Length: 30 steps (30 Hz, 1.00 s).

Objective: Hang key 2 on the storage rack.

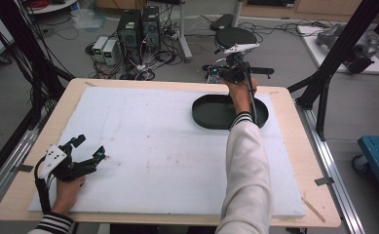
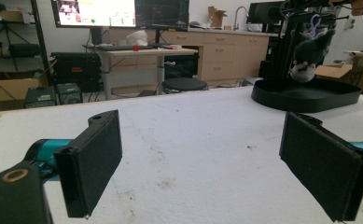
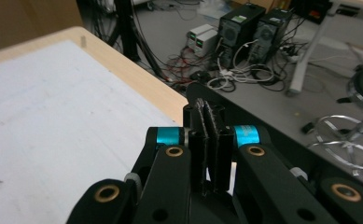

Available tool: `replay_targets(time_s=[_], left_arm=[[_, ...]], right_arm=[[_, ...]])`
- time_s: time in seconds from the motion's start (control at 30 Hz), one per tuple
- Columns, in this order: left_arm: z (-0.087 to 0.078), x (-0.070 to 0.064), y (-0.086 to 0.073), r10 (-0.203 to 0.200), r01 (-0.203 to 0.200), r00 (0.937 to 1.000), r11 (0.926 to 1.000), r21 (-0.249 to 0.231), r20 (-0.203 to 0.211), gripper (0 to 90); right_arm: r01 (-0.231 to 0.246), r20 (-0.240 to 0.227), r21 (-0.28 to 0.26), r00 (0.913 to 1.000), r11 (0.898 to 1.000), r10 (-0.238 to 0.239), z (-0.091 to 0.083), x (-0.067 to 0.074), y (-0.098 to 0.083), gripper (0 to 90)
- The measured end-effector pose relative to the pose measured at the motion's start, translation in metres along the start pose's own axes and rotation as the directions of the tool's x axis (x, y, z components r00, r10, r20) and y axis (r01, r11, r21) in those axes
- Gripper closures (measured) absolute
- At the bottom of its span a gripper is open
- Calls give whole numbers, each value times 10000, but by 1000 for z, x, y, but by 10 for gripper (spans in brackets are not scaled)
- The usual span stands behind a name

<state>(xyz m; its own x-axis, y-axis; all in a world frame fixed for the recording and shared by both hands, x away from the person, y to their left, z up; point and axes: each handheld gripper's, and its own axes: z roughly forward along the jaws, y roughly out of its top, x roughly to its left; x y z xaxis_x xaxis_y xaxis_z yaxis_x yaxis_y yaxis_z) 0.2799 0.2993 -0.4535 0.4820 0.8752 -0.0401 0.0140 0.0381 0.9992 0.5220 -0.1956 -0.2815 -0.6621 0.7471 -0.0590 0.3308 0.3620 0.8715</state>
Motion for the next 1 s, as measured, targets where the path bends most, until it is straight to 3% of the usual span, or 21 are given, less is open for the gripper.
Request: replay_targets(time_s=[0.57,0.73,0.9,1.0], left_arm=[[0,0,0,64,-65,10000,10000,30,58,135],[0,0,0,69,-69,10000,10000,11,47,135],[0,-1,0,70,-70,10000,10000,10,36,135],[0,-1,0,69,-69,10000,10000,2,39,135]], right_arm=[[-156,195,122,9997,9998,154,-1,-3,-3,872],[-337,253,-126,9991,9994,340,-7,-7,-3,852],[-656,209,-325,9976,9973,663,-17,-11,-4,699],[-913,302,-720,9951,9932,937,-21,-9,-4,364]])
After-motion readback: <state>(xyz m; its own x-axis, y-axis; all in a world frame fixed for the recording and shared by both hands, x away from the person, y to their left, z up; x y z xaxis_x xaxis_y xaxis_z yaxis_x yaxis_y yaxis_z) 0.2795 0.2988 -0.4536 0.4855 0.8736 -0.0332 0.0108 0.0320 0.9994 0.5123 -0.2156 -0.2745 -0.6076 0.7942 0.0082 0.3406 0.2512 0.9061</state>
